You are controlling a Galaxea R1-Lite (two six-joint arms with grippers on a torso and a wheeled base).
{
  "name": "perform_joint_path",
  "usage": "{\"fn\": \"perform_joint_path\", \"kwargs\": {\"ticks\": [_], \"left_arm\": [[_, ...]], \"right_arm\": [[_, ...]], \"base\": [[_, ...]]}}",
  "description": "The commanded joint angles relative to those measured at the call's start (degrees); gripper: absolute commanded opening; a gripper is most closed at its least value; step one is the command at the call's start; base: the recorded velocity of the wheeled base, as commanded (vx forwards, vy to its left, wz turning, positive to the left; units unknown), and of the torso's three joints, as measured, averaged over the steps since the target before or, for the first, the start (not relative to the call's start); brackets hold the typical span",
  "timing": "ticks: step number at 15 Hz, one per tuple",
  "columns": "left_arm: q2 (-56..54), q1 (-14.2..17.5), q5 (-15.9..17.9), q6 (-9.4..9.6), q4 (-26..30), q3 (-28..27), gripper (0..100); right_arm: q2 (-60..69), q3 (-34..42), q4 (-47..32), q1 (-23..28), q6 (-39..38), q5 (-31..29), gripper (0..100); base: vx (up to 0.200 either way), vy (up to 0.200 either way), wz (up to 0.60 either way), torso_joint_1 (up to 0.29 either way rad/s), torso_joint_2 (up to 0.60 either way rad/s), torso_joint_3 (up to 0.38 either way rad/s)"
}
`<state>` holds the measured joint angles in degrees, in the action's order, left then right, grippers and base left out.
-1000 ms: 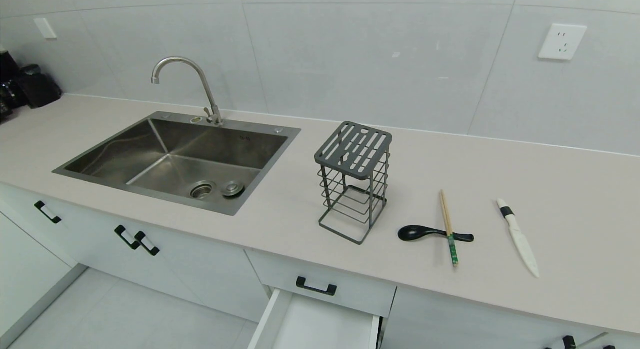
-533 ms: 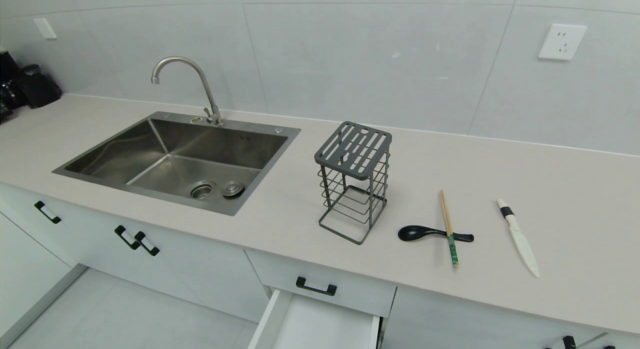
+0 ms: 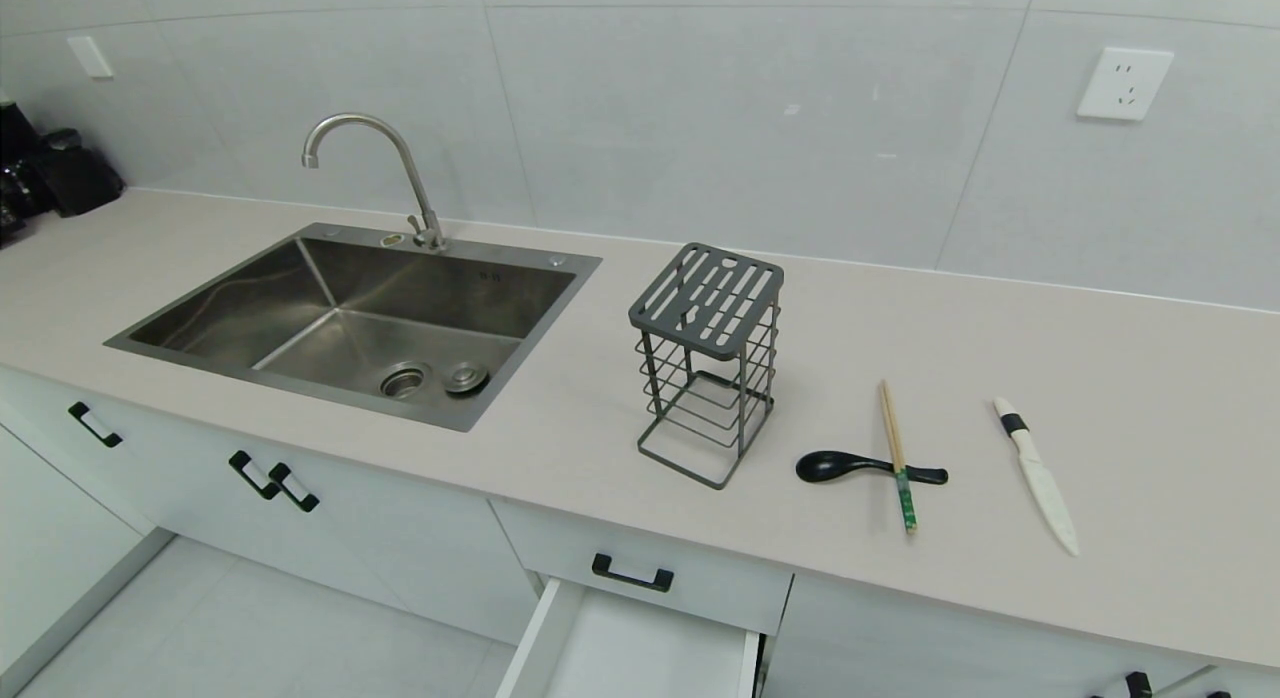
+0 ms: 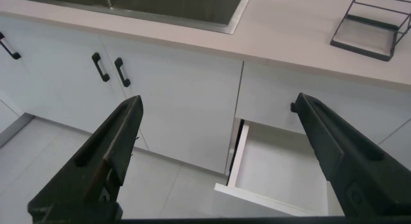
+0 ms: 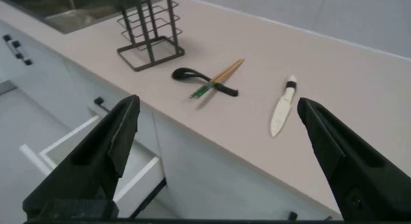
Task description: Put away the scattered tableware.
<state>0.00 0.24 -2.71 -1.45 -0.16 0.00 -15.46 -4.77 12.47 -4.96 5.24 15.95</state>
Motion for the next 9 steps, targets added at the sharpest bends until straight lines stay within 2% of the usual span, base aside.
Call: {"fn": "perform_joint_path", "kwargs": {"ticks": [1, 4, 6, 9], "left_arm": [[0.00, 0.02, -0.02, -0.04, -0.02, 0.00, 100], [0.00, 0.02, -0.02, -0.04, -0.11, 0.00, 100], [0.00, 0.02, -0.02, 0.04, -0.02, 0.00, 100], [0.00, 0.02, -0.02, -0.48, -0.11, 0.00, 100]], "right_arm": [[-11.96, -2.00, 0.45, -3.04, 0.30, 0.40, 100], [-18.64, -2.18, 3.61, -4.53, 2.84, 0.40, 100], [-26.29, -1.47, 13.46, -4.88, 4.25, 0.84, 100], [-39.21, 4.41, 29.54, -4.88, 4.95, 2.07, 100]], "base": [[0.000, 0.000, 0.00, 0.000, 0.00, 0.000], [0.000, 0.000, 0.00, 0.000, 0.00, 0.000], [0.000, 0.000, 0.00, 0.000, 0.00, 0.000], [0.000, 0.000, 0.00, 0.000, 0.00, 0.000]]}}
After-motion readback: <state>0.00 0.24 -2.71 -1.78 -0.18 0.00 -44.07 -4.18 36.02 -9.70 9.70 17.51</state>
